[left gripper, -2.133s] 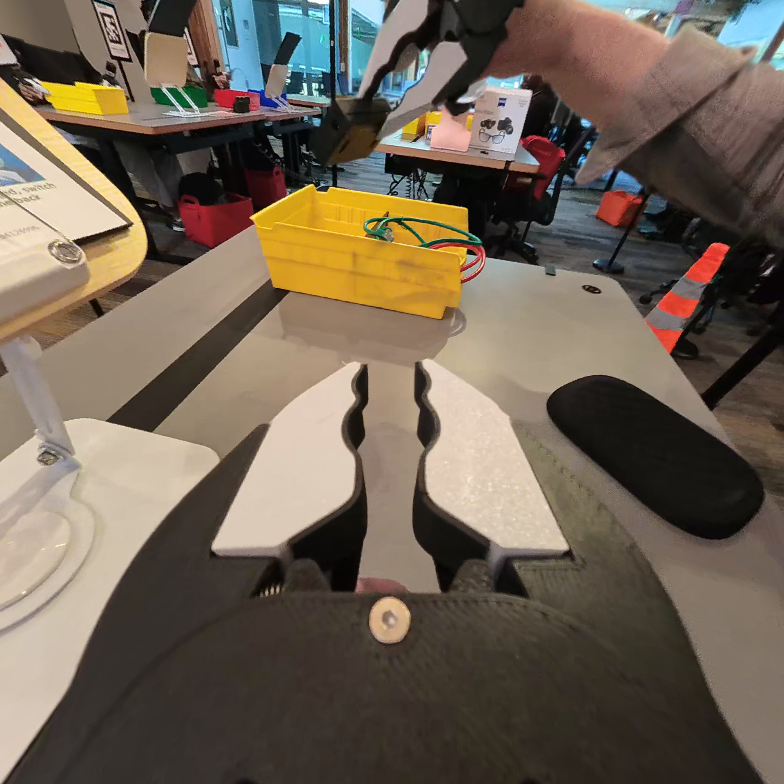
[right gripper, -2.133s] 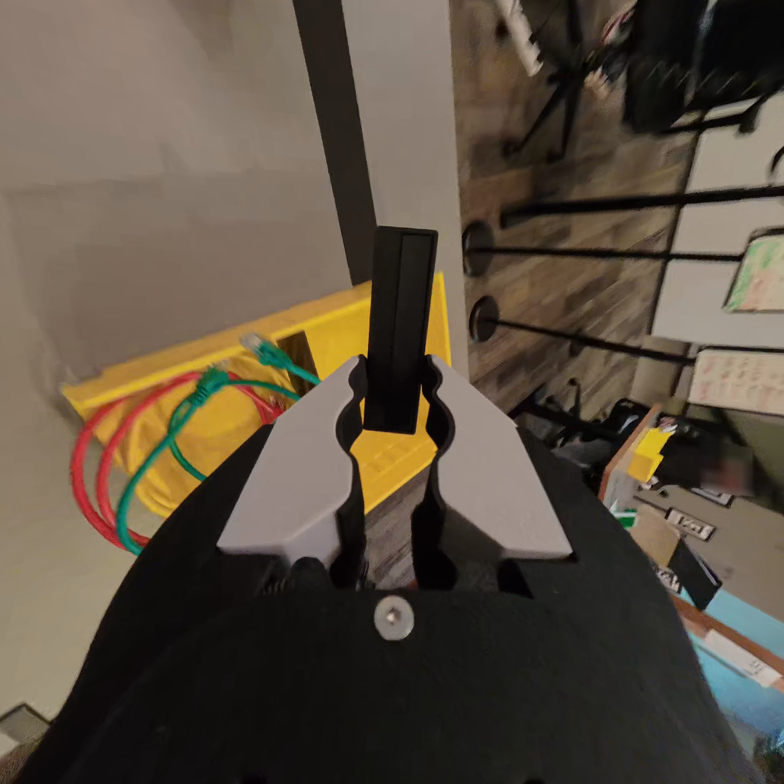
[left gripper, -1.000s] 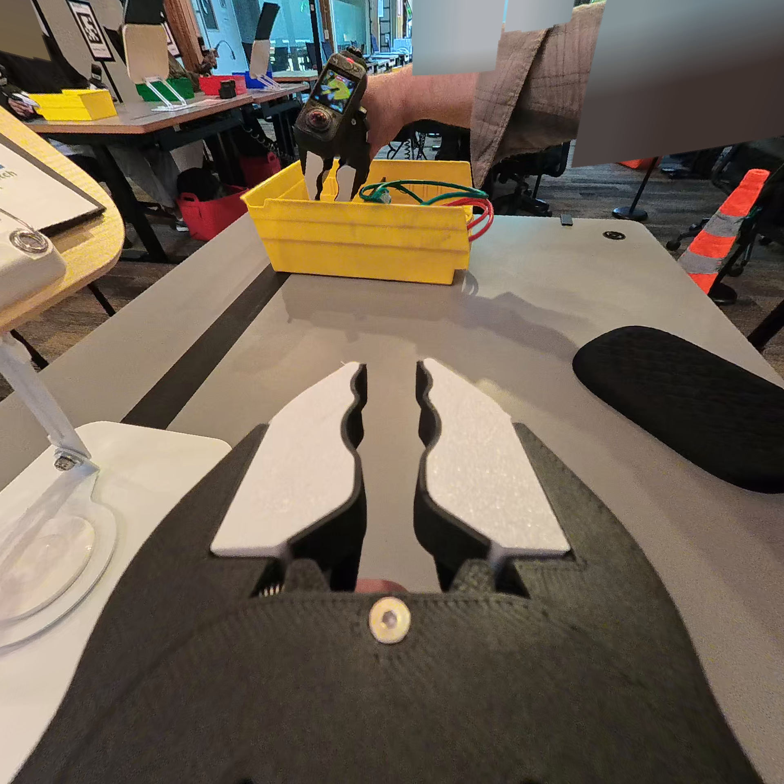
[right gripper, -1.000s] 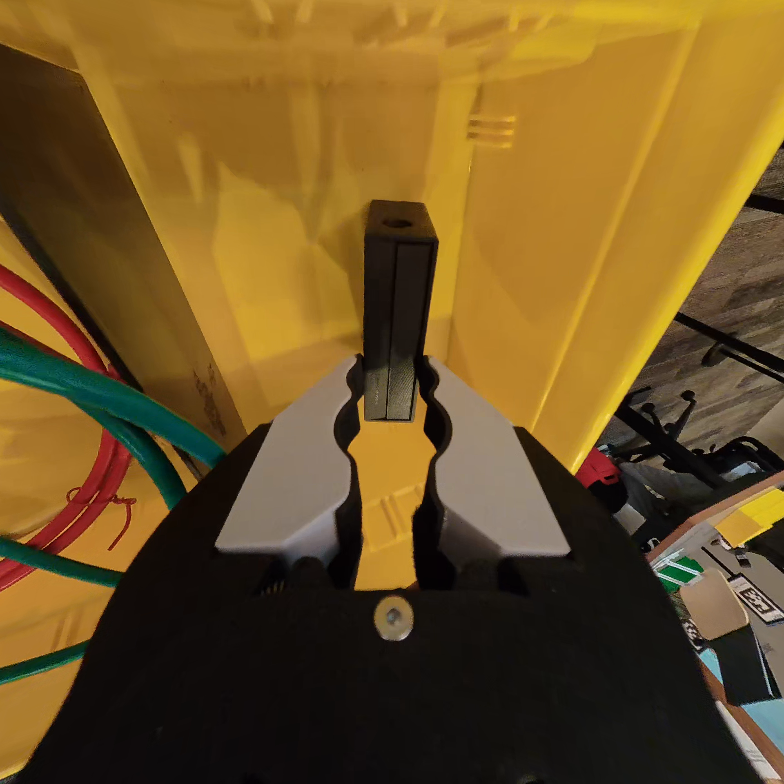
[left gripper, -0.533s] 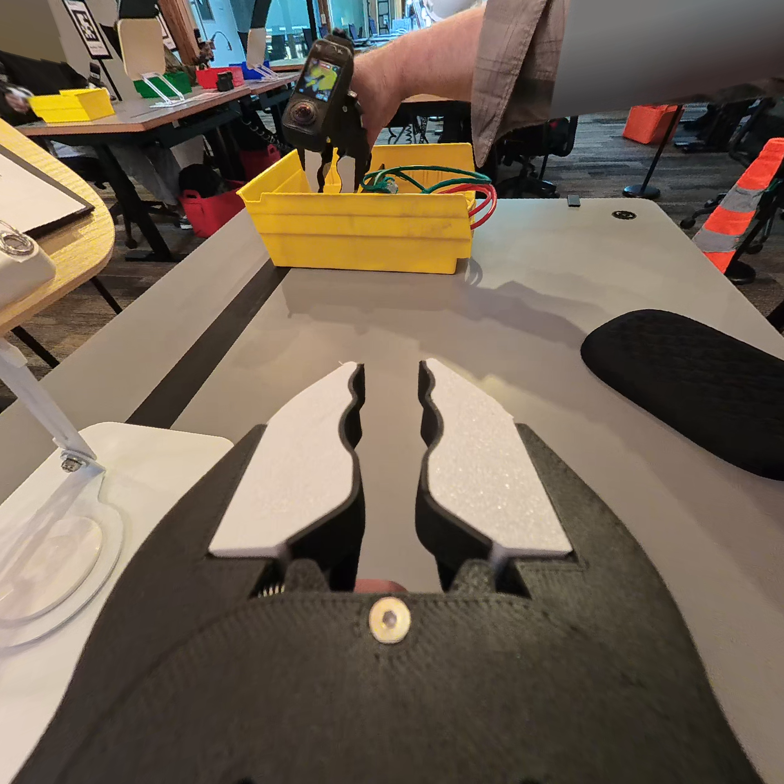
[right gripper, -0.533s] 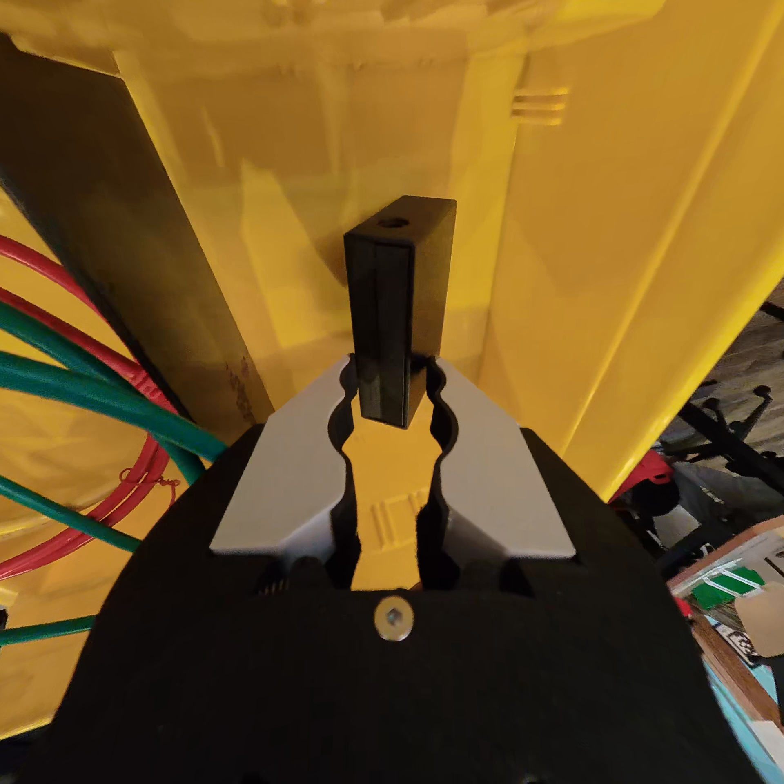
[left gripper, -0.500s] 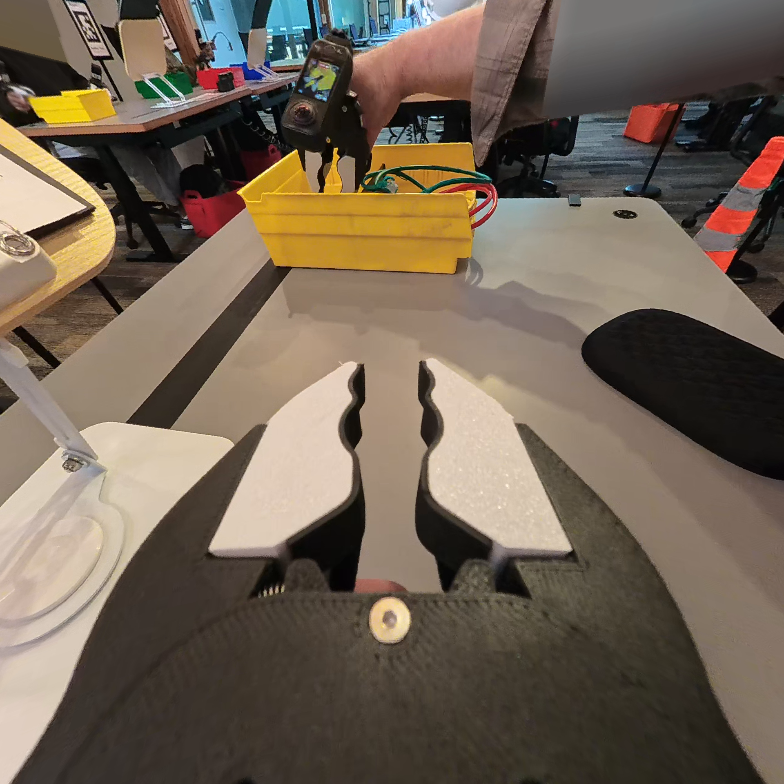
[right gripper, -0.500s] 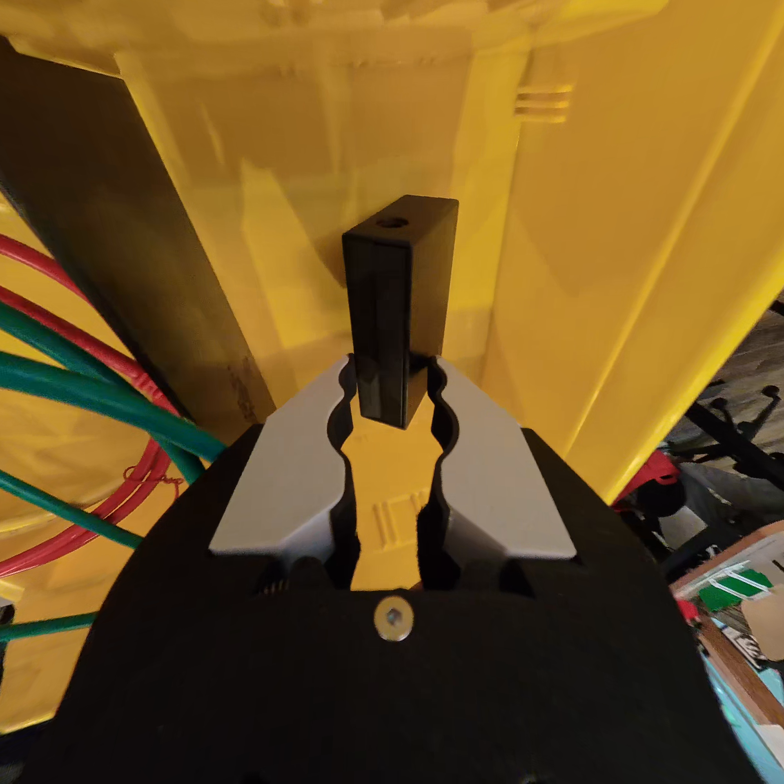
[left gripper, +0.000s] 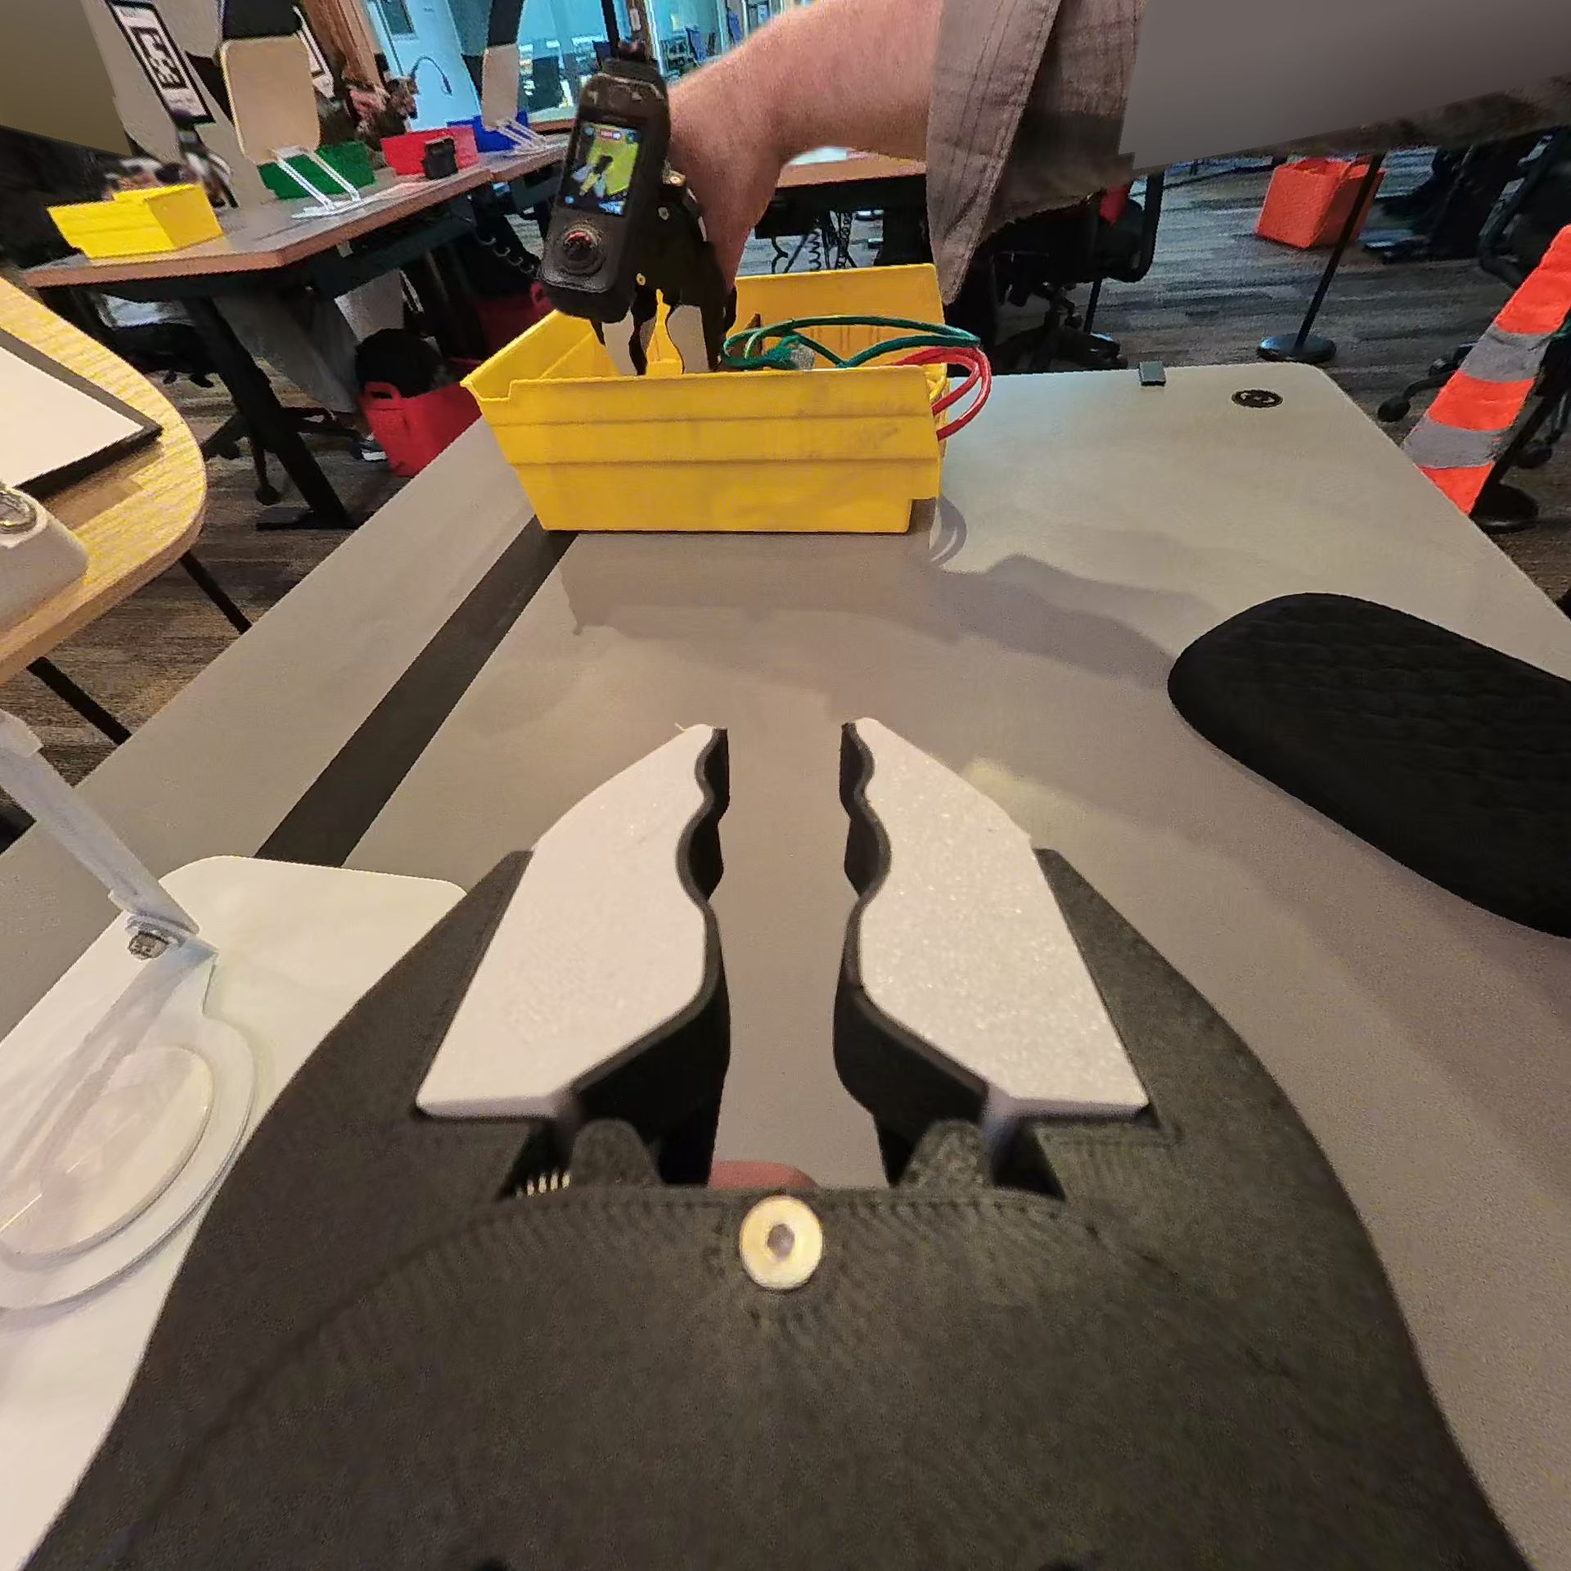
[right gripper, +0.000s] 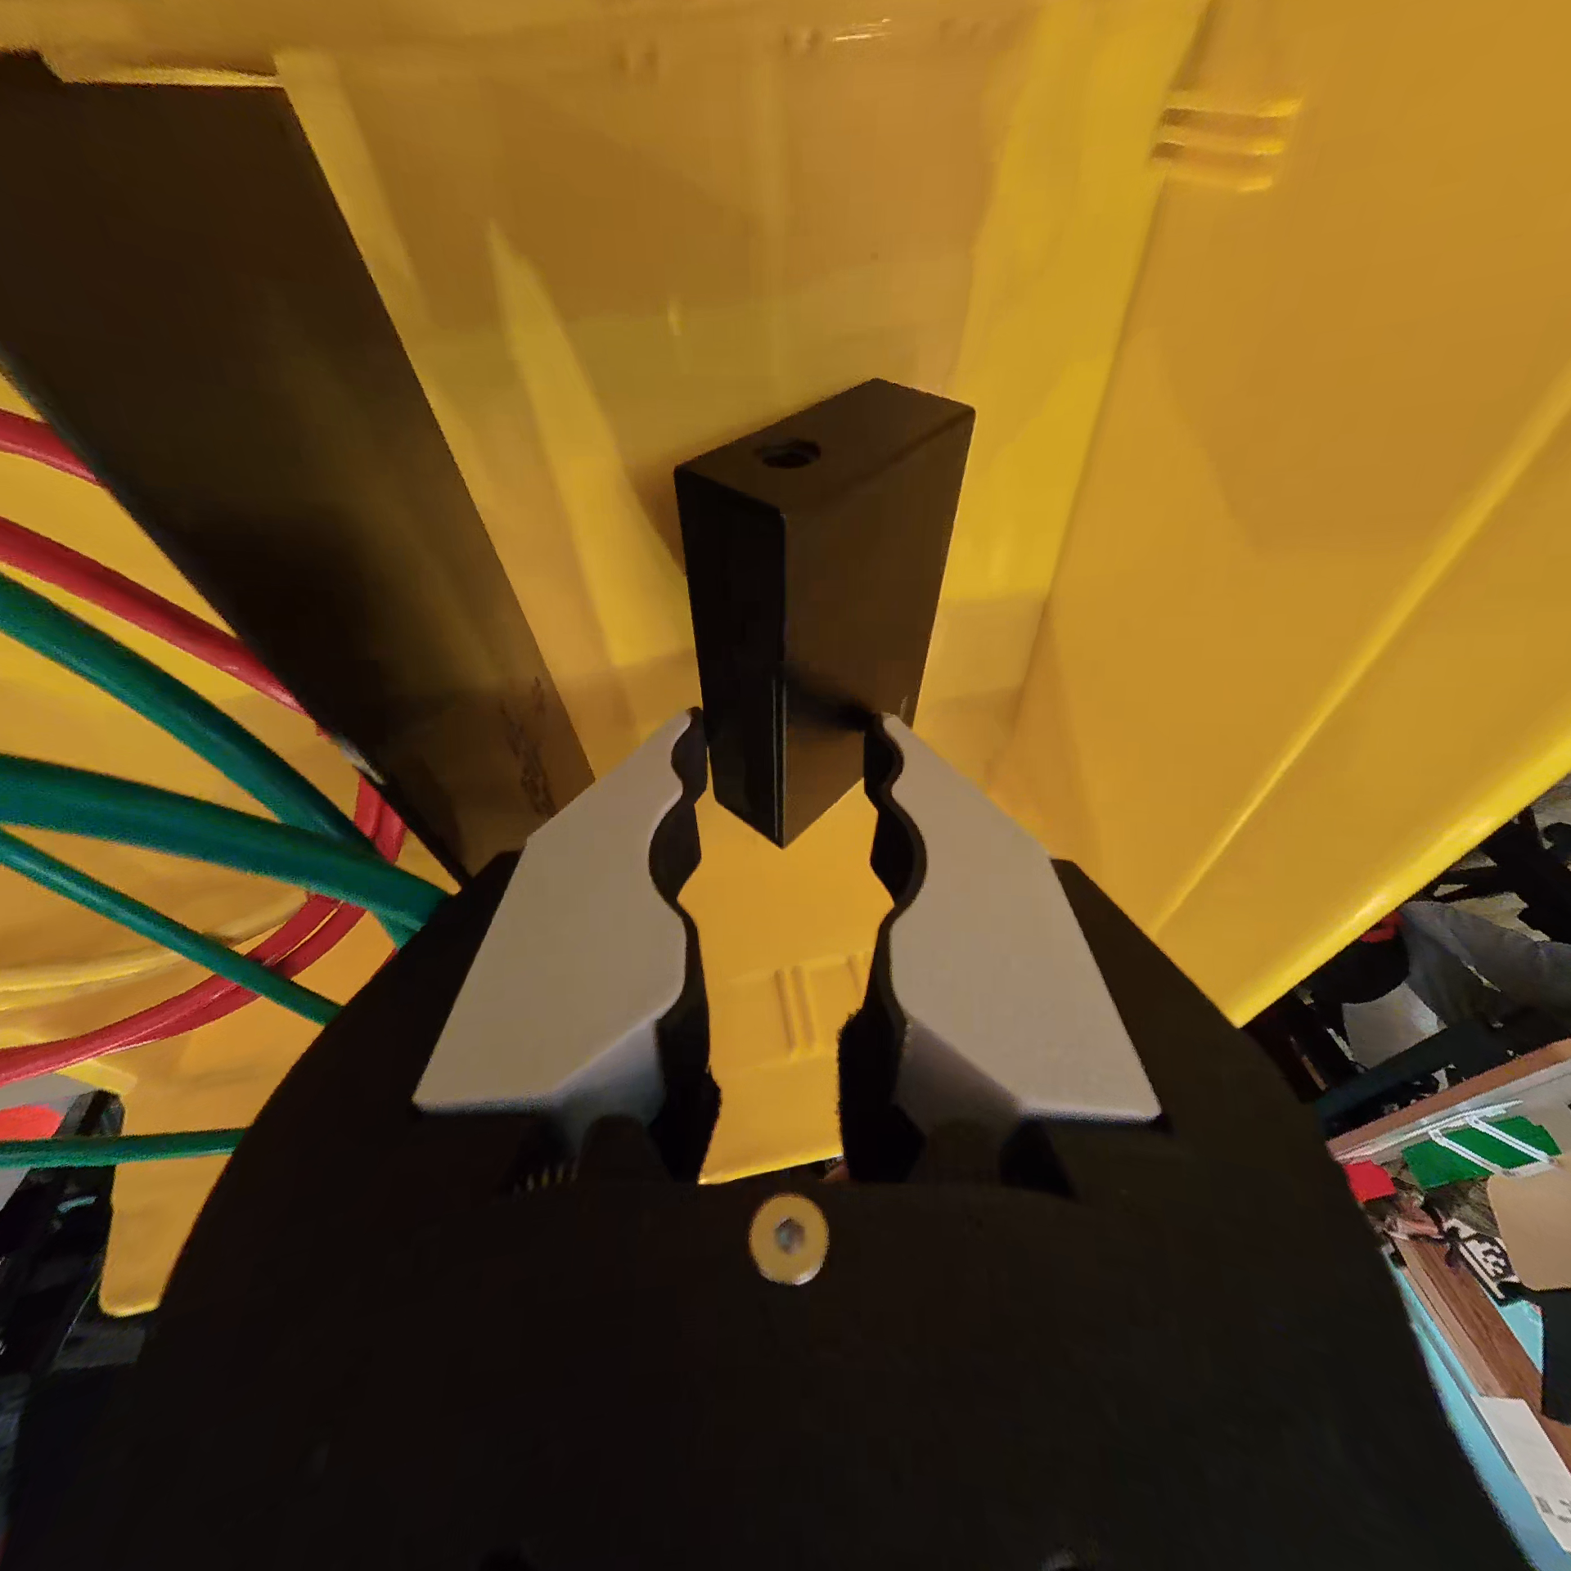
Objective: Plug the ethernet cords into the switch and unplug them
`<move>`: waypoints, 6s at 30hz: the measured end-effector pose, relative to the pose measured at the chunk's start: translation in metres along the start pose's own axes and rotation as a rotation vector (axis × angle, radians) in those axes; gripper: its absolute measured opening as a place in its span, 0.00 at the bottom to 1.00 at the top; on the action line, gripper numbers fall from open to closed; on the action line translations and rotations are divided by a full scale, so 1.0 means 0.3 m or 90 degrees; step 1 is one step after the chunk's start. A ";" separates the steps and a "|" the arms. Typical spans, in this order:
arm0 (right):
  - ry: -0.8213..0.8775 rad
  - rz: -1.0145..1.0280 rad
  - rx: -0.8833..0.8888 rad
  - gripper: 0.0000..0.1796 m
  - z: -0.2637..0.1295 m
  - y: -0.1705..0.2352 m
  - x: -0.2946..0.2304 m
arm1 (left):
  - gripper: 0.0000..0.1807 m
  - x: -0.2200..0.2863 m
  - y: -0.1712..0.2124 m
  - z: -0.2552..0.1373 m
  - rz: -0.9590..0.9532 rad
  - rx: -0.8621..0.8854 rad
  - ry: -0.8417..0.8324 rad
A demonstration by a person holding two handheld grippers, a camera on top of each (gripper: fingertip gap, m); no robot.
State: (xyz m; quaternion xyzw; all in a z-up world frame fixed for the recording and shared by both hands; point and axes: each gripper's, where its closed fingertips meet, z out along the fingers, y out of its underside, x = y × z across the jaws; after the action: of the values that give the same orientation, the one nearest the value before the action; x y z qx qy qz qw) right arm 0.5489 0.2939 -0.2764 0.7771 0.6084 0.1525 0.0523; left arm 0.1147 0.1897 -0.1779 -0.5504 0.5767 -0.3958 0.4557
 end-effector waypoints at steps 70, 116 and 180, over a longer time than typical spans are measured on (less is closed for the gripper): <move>0.434 0.668 0.457 0.30 -0.650 0.075 -0.638 | 0.45 -0.173 -0.151 -0.921 0.025 -0.105 -0.486; 0.192 0.877 0.559 0.08 -0.073 0.324 -0.394 | 0.11 -0.411 0.798 -1.770 -0.385 -0.270 -0.769; -0.024 0.659 0.698 0.16 -0.523 -0.940 -0.892 | 0.03 -0.065 0.387 -1.840 -0.309 0.054 -0.752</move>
State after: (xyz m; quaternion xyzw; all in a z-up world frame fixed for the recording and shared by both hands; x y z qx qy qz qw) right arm 0.1825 0.0918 -0.2492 0.8810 0.1530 -0.1803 -0.4098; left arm -0.4483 0.1936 -0.1378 -0.7722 0.0711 -0.1404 0.6156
